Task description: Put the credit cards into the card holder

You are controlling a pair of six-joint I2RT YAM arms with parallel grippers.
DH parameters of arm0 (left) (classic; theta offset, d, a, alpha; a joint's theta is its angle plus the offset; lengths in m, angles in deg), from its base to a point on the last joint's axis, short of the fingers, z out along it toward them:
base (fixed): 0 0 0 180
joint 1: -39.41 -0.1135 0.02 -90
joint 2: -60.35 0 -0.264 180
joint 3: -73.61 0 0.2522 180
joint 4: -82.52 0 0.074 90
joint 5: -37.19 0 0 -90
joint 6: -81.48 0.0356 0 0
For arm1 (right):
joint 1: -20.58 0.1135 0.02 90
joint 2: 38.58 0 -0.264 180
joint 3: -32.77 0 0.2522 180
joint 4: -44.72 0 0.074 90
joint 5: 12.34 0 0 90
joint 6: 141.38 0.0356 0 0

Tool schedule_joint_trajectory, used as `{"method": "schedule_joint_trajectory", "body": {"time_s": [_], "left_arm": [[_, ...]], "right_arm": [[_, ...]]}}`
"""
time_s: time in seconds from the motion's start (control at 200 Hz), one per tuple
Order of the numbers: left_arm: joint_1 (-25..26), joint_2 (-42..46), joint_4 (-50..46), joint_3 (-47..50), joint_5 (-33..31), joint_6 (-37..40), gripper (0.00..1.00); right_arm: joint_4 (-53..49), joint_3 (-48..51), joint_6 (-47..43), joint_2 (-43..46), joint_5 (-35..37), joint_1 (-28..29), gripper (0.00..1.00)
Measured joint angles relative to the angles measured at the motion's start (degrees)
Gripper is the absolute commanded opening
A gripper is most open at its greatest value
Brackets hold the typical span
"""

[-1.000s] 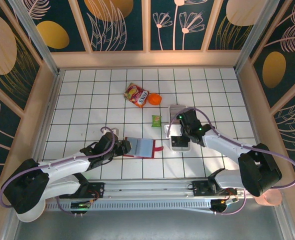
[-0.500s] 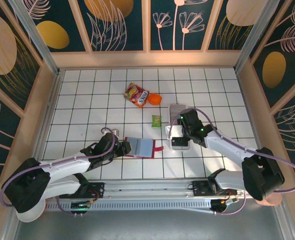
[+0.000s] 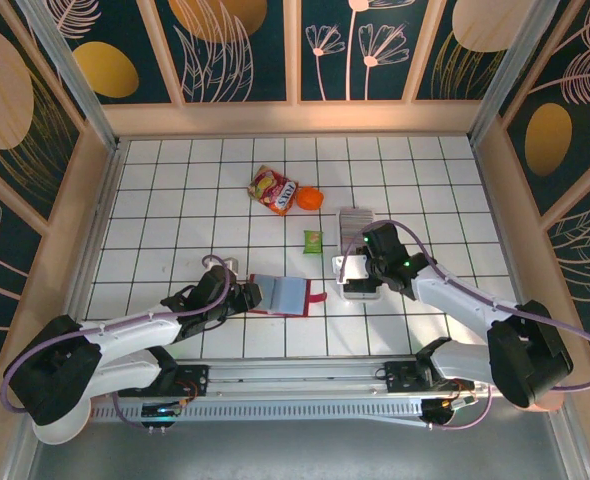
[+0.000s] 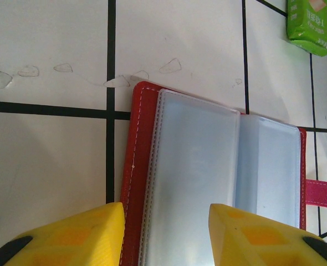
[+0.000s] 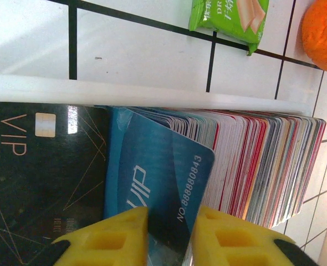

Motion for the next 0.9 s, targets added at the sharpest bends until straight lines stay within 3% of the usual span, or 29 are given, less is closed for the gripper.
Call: {"method": "schedule_joint_trajectory", "body": {"time_s": [0.46, 0.771, 0.901], "left_arm": [[0.00, 1.92, -0.17, 0.37, -0.04, -0.46, 0.43], [0.00, 5.44, -1.90, 0.61, -0.68, -0.46, 0.44], [0.00, 6.45, -2.95, 0.66, -1.66, -0.61, 0.45]], "right_arm": [[-1.64, 0.00, 0.35, 1.66, -0.55, 0.00, 0.13], [-6.93, -0.02, 2.56, 7.43, -1.62, 1.11, 0.07], [-9.84, -0.13, 4.00, 9.18, -2.08, 1.77, 0.00]]}}
